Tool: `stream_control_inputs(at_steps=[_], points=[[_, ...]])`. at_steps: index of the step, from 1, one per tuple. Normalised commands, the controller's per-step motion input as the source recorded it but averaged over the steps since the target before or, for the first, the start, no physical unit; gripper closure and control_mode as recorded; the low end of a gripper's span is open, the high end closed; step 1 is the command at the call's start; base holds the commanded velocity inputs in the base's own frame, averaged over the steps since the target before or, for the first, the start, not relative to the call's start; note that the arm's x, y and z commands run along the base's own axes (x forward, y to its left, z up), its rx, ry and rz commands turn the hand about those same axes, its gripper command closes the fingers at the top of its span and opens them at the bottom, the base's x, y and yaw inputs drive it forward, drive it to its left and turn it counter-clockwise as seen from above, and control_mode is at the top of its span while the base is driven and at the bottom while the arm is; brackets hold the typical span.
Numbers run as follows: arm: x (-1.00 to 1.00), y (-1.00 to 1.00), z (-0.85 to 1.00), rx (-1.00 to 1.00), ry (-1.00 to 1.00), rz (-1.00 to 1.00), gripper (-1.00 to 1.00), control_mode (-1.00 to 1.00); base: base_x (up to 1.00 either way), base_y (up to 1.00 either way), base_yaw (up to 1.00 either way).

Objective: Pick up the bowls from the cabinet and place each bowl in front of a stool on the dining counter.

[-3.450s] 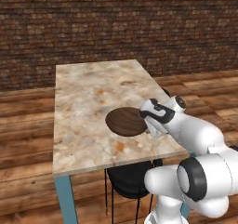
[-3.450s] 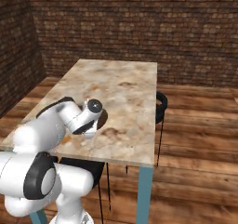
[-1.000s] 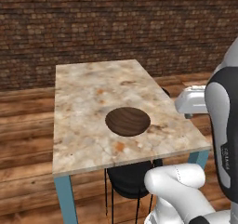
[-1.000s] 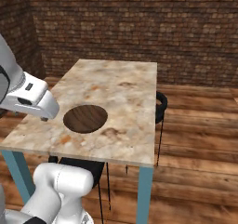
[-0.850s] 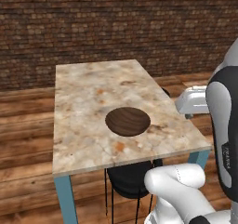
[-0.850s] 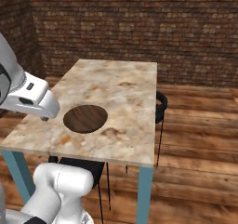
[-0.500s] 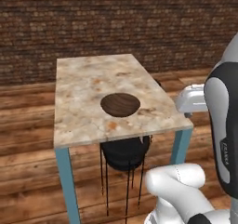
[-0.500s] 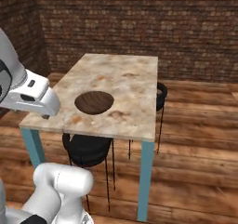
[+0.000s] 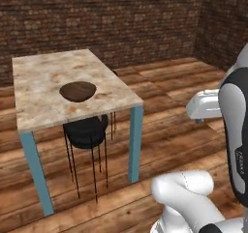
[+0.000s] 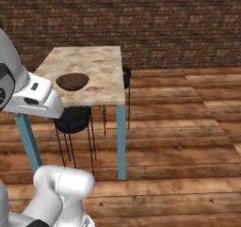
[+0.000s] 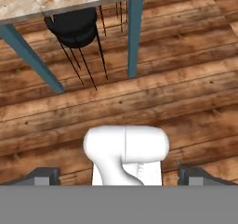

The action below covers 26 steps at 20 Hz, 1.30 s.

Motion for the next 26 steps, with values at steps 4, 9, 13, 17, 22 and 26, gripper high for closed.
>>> stream_control_inputs(at_steps=[4, 9, 13, 17, 22, 26], points=[[0.0, 0.0, 0.0, 0.0, 0.0, 0.0, -1.0, 1.0, -0.71, 0.0, -0.9], [0.0, 0.0, 0.0, 0.0, 0.0, 0.0, -1.0, 1.0, -0.19, 0.0, -1.0], [0.0, 0.0, 0.0, 0.0, 0.0, 0.0, -1.0, 1.0, 0.0, 0.0, -1.0], [0.0, 0.0, 0.0, 0.0, 0.0, 0.0, -1.0, 1.0, 0.0, 0.0, -1.0], [0.0, 0.0, 0.0, 0.0, 0.0, 0.0, -1.0, 1.0, 0.0, -0.1, -0.97], [0.0, 0.0, 0.0, 0.0, 0.0, 0.0, -1.0, 1.0, 0.0, -0.55, -0.84]])
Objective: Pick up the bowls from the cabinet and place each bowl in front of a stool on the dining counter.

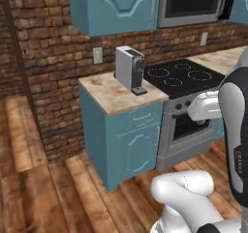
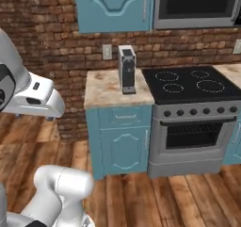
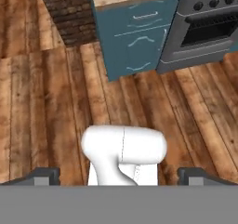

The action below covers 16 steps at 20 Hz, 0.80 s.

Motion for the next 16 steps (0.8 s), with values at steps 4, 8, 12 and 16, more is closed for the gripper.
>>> stream_control_inputs(at_steps=[4, 8, 12, 16], points=[[0.0, 0.0, 0.0, 0.0, 0.0, 0.0, -1.0, 1.0, 0.06, -0.94, -0.71], [0.0, 0.0, 0.0, 0.0, 0.0, 0.0, -1.0, 1.0, 0.36, -1.0, -0.47], [0.0, 0.0, 0.0, 0.0, 0.0, 0.0, -1.0, 1.0, 0.89, -1.0, -0.16], [0.0, 0.0, 0.0, 0.0, 0.0, 0.0, -1.0, 1.0, 1.0, -1.0, 0.0]])
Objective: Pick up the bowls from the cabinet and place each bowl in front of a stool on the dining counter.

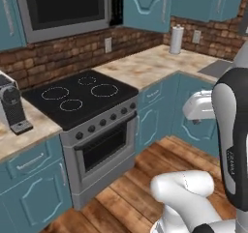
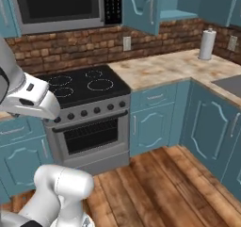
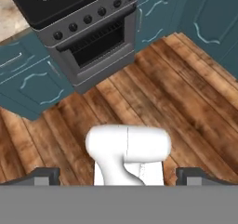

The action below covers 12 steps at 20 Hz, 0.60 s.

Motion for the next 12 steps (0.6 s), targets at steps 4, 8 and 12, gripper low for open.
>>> stream_control_inputs(at_steps=[4, 8, 12], points=[[0.0, 0.0, 0.0, 0.0, 0.0, 0.0, -1.0, 1.0, 1.0, -1.0, 0.0], [0.0, 0.0, 0.0, 0.0, 0.0, 0.0, -1.0, 1.0, 1.0, -1.0, 0.05], [0.0, 0.0, 0.0, 0.0, 0.0, 0.0, -1.0, 1.0, 1.0, -1.0, 0.13]])
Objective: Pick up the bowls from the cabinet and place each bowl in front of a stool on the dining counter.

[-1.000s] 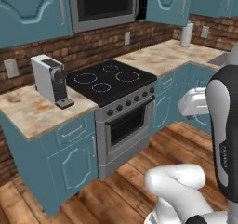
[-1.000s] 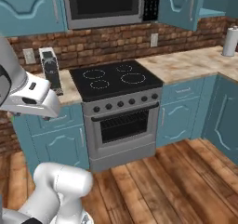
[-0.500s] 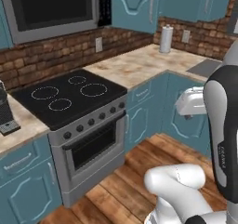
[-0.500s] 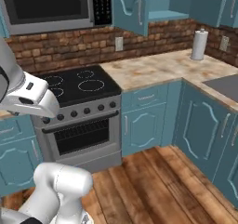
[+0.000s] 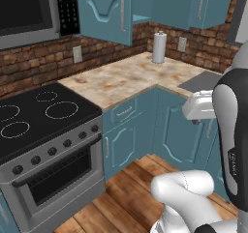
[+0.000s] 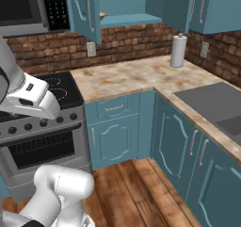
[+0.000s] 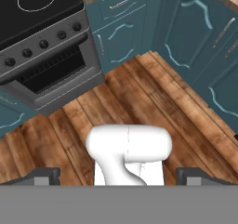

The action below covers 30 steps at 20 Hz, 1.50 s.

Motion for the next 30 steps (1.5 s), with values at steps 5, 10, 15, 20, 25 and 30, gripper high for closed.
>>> stream_control_inputs(at_steps=[5, 10, 15, 20, 25, 30], points=[[0.0, 0.0, 0.0, 0.0, 0.0, 0.0, -1.0, 1.0, 1.0, -0.86, 0.21], [0.0, 0.0, 0.0, 0.0, 0.0, 0.0, -1.0, 1.0, 1.0, -0.63, 0.24], [0.0, 0.0, 0.0, 0.0, 0.0, 0.0, -1.0, 1.0, 1.0, -0.4, 0.31], [0.0, 0.0, 0.0, 0.0, 0.0, 0.0, -1.0, 1.0, 0.99, -0.1, 0.39], [0.0, 0.0, 0.0, 0.0, 0.0, 0.0, -1.0, 1.0, 0.75, -0.18, 0.27], [0.0, 0.0, 0.0, 0.0, 0.0, 0.0, -1.0, 1.0, 0.82, -0.44, 0.21]])
